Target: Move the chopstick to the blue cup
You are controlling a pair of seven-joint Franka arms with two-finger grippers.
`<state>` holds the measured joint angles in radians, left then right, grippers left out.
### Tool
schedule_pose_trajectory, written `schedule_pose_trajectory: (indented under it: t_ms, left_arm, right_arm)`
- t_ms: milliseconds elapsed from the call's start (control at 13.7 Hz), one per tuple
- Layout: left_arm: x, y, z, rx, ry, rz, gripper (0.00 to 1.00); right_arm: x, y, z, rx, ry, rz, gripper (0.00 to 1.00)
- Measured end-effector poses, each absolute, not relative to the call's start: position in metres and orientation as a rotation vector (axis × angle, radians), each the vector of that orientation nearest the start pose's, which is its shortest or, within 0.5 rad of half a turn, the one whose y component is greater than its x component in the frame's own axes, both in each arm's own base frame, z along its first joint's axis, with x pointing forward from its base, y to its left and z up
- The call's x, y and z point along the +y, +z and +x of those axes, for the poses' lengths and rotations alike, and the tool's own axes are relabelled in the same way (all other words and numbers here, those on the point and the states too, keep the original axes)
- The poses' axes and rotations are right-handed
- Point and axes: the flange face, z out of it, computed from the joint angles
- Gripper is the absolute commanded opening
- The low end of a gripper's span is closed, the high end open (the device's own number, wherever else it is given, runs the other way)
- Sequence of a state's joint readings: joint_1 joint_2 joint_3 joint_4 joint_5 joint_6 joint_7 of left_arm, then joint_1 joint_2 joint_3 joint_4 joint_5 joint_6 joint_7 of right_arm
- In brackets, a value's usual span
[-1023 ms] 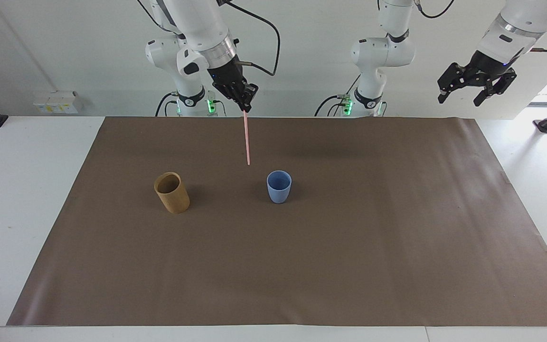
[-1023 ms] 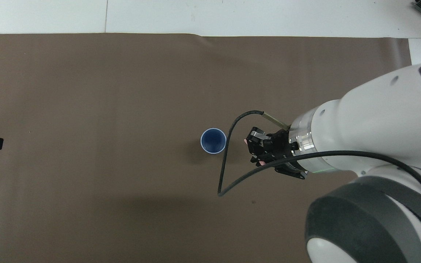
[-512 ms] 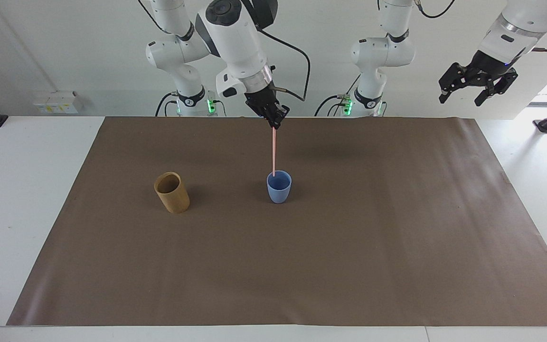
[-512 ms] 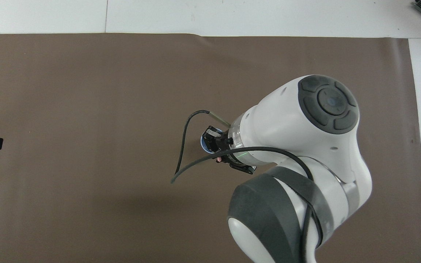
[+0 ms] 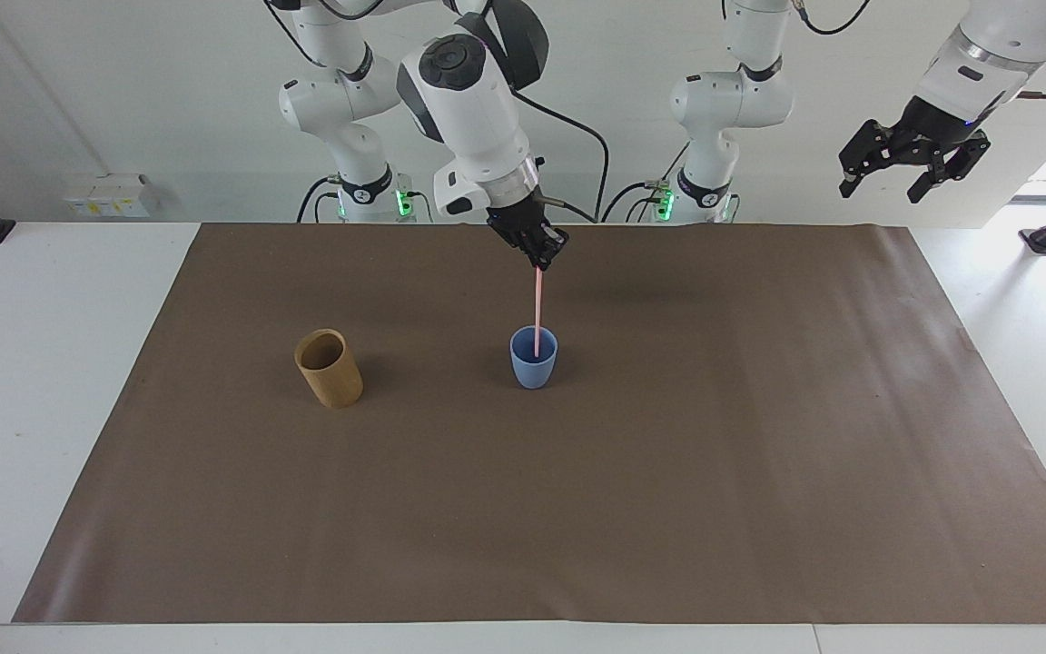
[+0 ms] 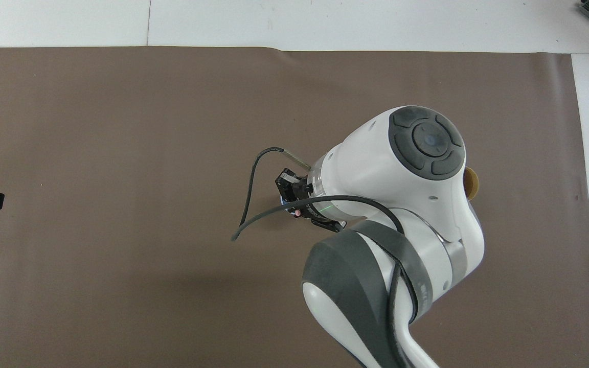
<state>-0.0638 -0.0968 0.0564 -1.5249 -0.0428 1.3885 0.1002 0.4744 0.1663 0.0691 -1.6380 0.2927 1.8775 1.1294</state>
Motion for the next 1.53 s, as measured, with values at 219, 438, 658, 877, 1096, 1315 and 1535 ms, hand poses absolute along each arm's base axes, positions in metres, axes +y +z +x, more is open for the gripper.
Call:
schedule_pose_trajectory:
  t_ms: [219, 438, 658, 877, 1096, 1315, 1535]
  left_arm:
    - [-0.007, 0.681, 0.504, 0.183, 0.06, -3.185, 1.0]
    - [-0.007, 0.681, 0.504, 0.183, 0.06, -3.185, 1.0]
    - [-0.007, 0.681, 0.504, 0.183, 0.06, -3.185, 1.0]
    - [-0.007, 0.681, 0.504, 0.183, 0.06, -3.185, 1.0]
    - [-0.007, 0.681, 0.504, 0.183, 0.06, -3.185, 1.0]
    - [-0.007, 0.681, 0.504, 0.183, 0.06, -3.185, 1.0]
    - [-0.007, 0.681, 0.504, 0.183, 0.06, -3.185, 1.0]
  right_arm:
    - [0.344, 0.494, 0.526, 0.942, 0.251, -2.732, 0.0]
    - [0.341, 0.473, 0.526, 0.914, 0.244, -2.747, 0.0]
    - [0.338, 0.461, 0.525, 0.9, 0.243, -2.756, 0.15]
    - [0.337, 0.453, 0.528, 0.882, 0.239, -2.763, 0.35]
    - [0.335, 0.454, 0.53, 0.864, 0.23, -2.765, 0.5]
    - [0.33, 0.465, 0.537, 0.869, 0.203, -2.747, 1.0]
    - [0.315, 0.476, 0.55, 0.839, 0.11, -2.788, 1.0]
